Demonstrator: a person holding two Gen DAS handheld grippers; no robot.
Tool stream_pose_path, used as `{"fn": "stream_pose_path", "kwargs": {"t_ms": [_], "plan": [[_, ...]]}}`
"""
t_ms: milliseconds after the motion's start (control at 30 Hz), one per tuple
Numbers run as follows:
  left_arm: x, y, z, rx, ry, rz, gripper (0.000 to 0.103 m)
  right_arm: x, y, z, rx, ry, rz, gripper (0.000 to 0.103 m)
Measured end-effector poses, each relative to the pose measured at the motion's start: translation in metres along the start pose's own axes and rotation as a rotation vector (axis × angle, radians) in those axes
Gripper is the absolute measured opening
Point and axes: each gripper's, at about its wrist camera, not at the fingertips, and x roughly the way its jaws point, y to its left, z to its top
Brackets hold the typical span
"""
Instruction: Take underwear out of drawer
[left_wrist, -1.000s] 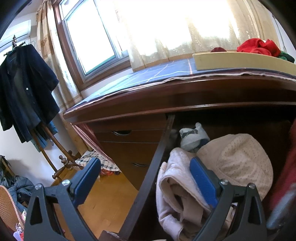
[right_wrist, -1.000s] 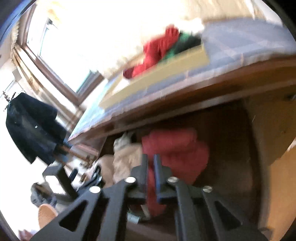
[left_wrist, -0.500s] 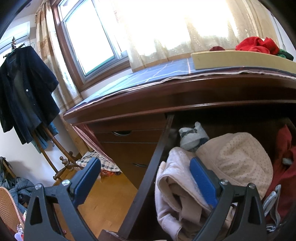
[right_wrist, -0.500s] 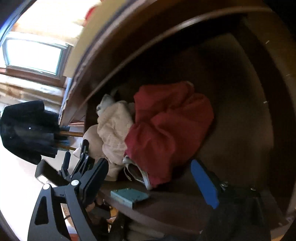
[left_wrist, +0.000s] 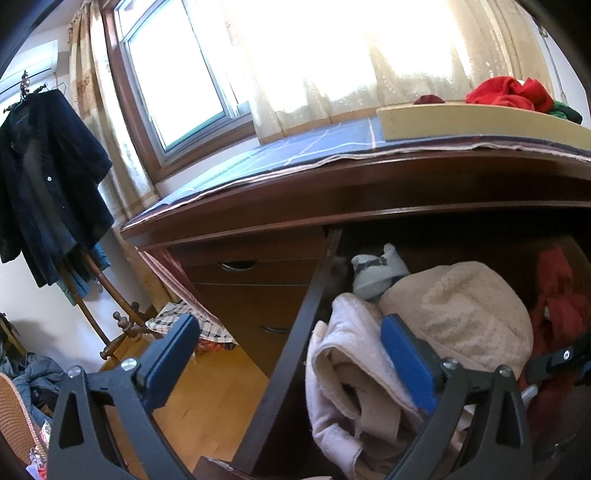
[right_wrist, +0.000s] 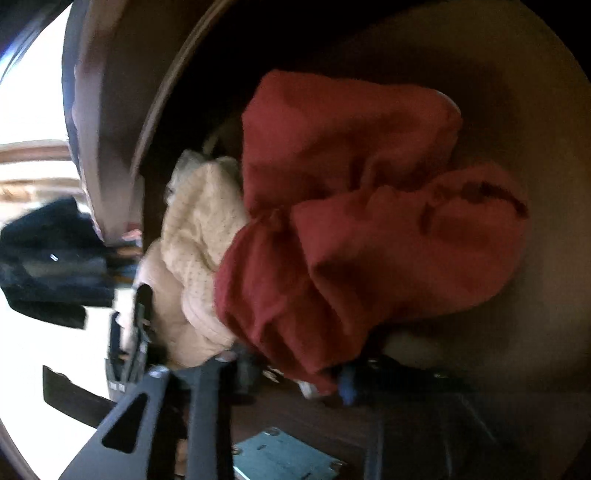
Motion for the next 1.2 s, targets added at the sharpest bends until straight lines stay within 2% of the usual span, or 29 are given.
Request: {"fn": "stream_pose_path", "kwargs": {"t_ms": [100, 233, 367, 500, 633, 700, 733, 767, 800, 900, 967, 1033, 1133, 1167, 1200], "plan": [[0.000, -0.001, 0.000, 0.003, -0.003, 0.001, 0.100, -0.025, 0.008, 0.002, -0.032, -0.121, 0.062, 0.026], [-0.001, 0.000, 0.000, 0.004, -0.004, 0.004, 0.100, -0.076, 0.019, 0.012, -0.077, -0.314, 0.206, 0.025], [-0.001, -0.001, 0.000, 0.011, -0.009, 0.012, 0.100, -0.113, 0.027, 0.011, -0.152, -0.397, 0.231, 0.017], [-0.001, -0.002, 0.000, 0.016, -0.011, 0.019, 0.100, -0.133, 0.045, -0.008, -0.286, -0.452, 0.180, 0.014], [0.000, -0.001, 0.001, 0.015, -0.008, 0.017, 0.100, -0.140, 0.040, -0.015, -0.280, -0.454, 0.069, 0.015], [0.000, -0.001, 0.001, 0.015, -0.008, 0.019, 0.100, -0.132, 0.024, -0.008, -0.184, -0.406, 0.045, 0.027], [-0.001, -0.001, 0.000, 0.015, -0.008, 0.020, 0.100, -0.127, 0.014, -0.003, -0.122, -0.381, 0.061, 0.056], [-0.001, -0.001, 0.000, 0.015, -0.007, 0.019, 0.100, -0.119, 0.002, -0.001, -0.051, -0.362, 0.087, 0.090], [-0.001, -0.001, 0.000, 0.015, -0.009, 0.020, 0.100, -0.112, -0.007, 0.002, 0.017, -0.359, 0.116, 0.097], [0.000, -0.001, 0.001, 0.017, -0.009, 0.021, 0.101, -0.093, -0.020, 0.015, 0.106, -0.329, 0.163, 0.098], [0.000, -0.001, 0.001, 0.017, -0.008, 0.018, 0.101, -0.078, -0.019, 0.027, 0.124, -0.281, 0.135, 0.098], [-0.001, 0.000, 0.001, 0.015, -0.010, 0.018, 0.101, -0.055, -0.012, 0.035, 0.150, -0.228, 0.146, 0.098], [-0.001, 0.000, 0.001, 0.017, -0.011, 0.016, 0.100, -0.026, -0.004, 0.040, 0.159, -0.188, 0.122, 0.098], [-0.001, 0.001, 0.000, 0.018, -0.012, 0.016, 0.100, -0.019, -0.003, 0.041, 0.155, -0.187, 0.112, 0.095], [-0.001, 0.001, 0.000, 0.019, -0.013, 0.016, 0.100, -0.014, -0.003, 0.043, 0.158, -0.193, 0.102, 0.088]]}}
